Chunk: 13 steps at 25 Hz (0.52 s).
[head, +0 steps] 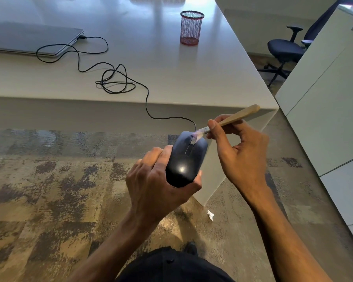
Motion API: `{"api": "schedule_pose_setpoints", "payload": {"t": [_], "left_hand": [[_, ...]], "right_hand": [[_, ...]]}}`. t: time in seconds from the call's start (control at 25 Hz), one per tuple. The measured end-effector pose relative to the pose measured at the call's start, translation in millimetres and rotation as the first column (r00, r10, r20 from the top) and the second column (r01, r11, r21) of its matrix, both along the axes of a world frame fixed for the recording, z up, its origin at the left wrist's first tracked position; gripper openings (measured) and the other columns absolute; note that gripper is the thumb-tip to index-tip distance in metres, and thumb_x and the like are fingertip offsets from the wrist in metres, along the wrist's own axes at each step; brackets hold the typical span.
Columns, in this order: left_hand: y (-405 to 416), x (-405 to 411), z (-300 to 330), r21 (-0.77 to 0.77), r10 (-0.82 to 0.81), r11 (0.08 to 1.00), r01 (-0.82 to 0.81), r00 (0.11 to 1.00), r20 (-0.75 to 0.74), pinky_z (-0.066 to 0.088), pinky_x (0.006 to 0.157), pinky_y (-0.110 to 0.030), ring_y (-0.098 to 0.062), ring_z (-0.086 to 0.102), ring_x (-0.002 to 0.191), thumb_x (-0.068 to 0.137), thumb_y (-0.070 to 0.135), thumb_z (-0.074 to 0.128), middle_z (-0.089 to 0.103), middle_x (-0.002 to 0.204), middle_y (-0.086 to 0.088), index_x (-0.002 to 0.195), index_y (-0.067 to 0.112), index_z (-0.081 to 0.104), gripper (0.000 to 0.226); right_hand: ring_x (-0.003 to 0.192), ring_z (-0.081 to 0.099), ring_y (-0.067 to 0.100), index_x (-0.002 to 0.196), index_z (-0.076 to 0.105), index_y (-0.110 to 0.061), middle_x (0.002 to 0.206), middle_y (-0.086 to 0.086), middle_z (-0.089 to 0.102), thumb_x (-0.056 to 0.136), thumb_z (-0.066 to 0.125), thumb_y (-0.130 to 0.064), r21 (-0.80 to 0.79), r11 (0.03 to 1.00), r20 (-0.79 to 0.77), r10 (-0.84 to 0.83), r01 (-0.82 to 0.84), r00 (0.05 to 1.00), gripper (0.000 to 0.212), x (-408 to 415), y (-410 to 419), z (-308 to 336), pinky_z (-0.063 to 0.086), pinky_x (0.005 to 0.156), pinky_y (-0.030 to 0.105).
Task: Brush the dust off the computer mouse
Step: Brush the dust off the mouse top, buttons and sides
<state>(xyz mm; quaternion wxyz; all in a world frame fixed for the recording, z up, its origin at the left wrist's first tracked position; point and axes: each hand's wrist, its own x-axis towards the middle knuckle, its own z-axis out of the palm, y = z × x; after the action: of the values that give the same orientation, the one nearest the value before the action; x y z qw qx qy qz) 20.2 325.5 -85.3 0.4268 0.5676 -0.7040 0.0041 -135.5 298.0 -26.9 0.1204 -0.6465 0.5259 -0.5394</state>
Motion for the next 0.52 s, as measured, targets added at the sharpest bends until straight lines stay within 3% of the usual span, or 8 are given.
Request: {"api": "schedule_pose_setpoints", "payload": {"t": [0.16, 0.36, 0.52], "left_hand": [[1, 1, 0, 0.011, 0.001, 1.0, -0.001, 1.0, 0.009, 0.046, 0.054, -0.025, -0.014, 0.052, 0.063, 0.069, 0.068, 0.061, 0.061, 0.081, -0.002, 0.107, 0.007, 0.066, 0.072], [2, 0, 0, 0.013, 0.004, 1.0, -0.004, 1.0, 0.021, 0.044, 0.055, -0.023, -0.013, 0.051, 0.062, 0.069, 0.068, 0.061, 0.062, 0.081, -0.002, 0.107, 0.006, 0.066, 0.072], [2, 0, 1, 0.017, 0.001, 1.0, -0.001, 1.0, 0.015, 0.045, 0.054, -0.025, -0.014, 0.052, 0.063, 0.07, 0.068, 0.061, 0.062, 0.082, -0.003, 0.108, 0.006, 0.066, 0.073]], "right_hand": [[0.073, 0.063, -0.016, 0.095, 0.064, -0.023, 0.078, -0.029, 0.06, 0.093, 0.063, -0.022, -0.012, 1.0, 0.01, 0.006, -0.006, 1.0, 0.003, 0, 1, 0, 0.047, 0.069, 0.002], [0.076, 0.069, -0.001, 0.093, 0.066, -0.02, 0.076, -0.023, 0.063, 0.092, 0.065, -0.018, -0.038, 0.997, 0.001, 0.063, -0.063, 0.998, 0.003, 2, 11, 3, 0.047, 0.069, 0.003], [0.079, 0.069, 0.001, 0.095, 0.068, -0.015, 0.075, -0.016, 0.065, 0.091, 0.065, -0.018, -0.066, 0.997, -0.017, 0.045, -0.046, 0.999, 0.006, 1, 10, -1, 0.048, 0.071, 0.004]]}}
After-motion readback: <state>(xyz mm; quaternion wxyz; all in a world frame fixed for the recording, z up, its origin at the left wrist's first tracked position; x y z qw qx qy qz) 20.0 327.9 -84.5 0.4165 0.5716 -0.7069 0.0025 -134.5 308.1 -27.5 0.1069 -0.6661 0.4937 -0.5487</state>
